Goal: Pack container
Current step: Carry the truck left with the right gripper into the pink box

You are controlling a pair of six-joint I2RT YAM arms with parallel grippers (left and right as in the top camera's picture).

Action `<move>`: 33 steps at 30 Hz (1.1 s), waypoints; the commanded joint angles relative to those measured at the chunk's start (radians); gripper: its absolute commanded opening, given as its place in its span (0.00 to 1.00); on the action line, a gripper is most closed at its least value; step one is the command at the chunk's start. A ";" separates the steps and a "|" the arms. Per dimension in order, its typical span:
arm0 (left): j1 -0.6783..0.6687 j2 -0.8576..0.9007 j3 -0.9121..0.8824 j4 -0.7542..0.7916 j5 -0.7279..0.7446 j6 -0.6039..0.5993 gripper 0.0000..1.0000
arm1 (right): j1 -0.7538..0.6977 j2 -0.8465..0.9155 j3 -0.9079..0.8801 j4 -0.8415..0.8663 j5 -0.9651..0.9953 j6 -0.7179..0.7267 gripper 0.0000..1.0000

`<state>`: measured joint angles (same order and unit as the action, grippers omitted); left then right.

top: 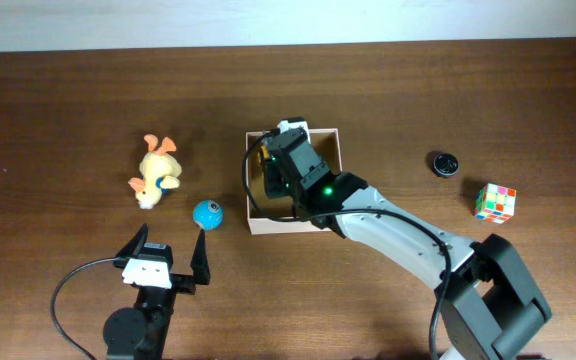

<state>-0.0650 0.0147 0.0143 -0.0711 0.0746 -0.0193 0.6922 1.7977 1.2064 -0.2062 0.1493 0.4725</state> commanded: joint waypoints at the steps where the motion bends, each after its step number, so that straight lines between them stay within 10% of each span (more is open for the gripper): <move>1: 0.005 -0.010 -0.005 -0.001 0.008 0.016 0.99 | 0.031 0.044 0.021 0.005 0.047 0.061 0.51; 26: 0.005 -0.010 -0.005 -0.001 0.008 0.016 0.99 | 0.066 0.113 0.021 0.085 0.100 0.085 0.52; 33: 0.005 -0.010 -0.005 -0.001 0.008 0.016 0.99 | 0.066 0.113 0.021 0.098 0.099 0.078 0.67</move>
<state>-0.0650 0.0147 0.0143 -0.0711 0.0746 -0.0193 0.7517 1.9015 1.2072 -0.1116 0.2272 0.5503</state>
